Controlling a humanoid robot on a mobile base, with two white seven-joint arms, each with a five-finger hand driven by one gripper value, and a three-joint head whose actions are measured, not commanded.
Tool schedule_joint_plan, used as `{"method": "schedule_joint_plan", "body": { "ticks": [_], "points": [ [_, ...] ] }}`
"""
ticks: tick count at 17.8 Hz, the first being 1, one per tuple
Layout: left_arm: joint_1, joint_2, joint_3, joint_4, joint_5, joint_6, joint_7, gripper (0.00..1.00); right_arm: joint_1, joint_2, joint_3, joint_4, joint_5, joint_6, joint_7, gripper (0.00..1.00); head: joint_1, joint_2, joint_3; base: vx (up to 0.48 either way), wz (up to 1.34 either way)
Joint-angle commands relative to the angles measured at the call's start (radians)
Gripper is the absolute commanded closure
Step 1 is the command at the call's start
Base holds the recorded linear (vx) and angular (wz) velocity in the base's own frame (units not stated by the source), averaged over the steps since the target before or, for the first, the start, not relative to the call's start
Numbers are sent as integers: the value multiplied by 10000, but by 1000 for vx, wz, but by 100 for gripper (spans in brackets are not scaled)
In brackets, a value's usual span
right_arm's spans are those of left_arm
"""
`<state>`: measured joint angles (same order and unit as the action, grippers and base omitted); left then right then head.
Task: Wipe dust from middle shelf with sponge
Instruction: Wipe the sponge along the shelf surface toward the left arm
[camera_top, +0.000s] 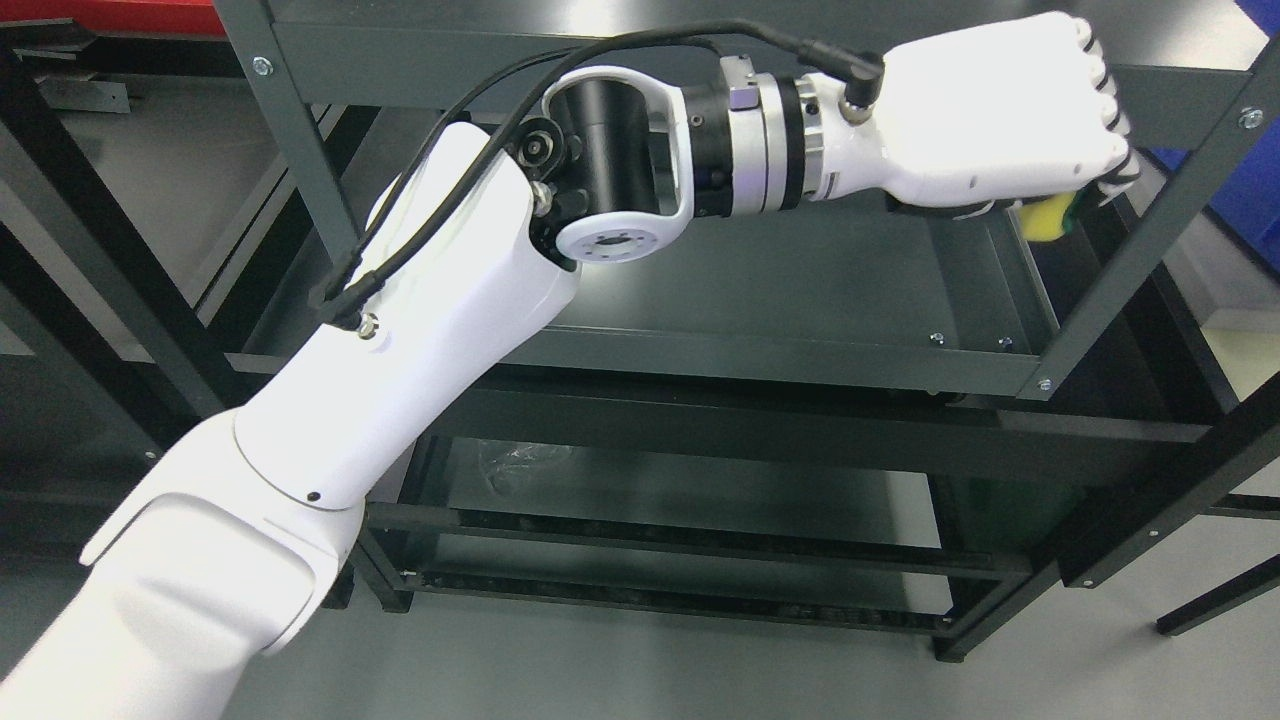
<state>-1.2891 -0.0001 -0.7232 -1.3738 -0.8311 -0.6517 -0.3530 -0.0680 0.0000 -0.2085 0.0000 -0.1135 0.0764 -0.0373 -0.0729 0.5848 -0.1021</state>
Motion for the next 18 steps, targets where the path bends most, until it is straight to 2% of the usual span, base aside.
{"method": "schedule_joint_plan", "body": {
  "ticks": [1, 5, 7, 9, 12, 14, 18],
  "points": [
    [2272, 175, 3129, -1383, -111, -1226, -1527, 100, 6, -175, -1, -174, 0, 3, 5, 0, 0, 0, 0, 0, 0],
    [3272, 175, 6259, -2322, 255, -1337, -2910, 100, -10, -175, -1, -174, 0, 3, 5, 0, 0, 0, 0, 0, 0],
    [3426, 229, 7120, -2613, 1142, -1337, -3644, 100, 6, -175, -1, -174, 0, 3, 5, 0, 0, 0, 0, 0, 0],
    [3442, 780, 7644, -2874, 2079, -1337, -4108, 100, 5, -175, -1, -174, 0, 3, 5, 0, 0, 0, 0, 0, 0],
    [3472, 2510, 8334, -3028, 3534, -1337, -4139, 100, 6, -175, -1, -174, 0, 3, 5, 0, 0, 0, 0, 0, 0],
    [3824, 4166, 8626, -3059, 5006, -1337, -4139, 100, 6, -175, -1, -174, 0, 3, 5, 0, 0, 0, 0, 0, 0],
    [5491, 7035, 9606, -3044, 7522, -1337, -4124, 100, 6, -175, -1, -174, 0, 3, 5, 0, 0, 0, 0, 0, 0]
  ]
}}
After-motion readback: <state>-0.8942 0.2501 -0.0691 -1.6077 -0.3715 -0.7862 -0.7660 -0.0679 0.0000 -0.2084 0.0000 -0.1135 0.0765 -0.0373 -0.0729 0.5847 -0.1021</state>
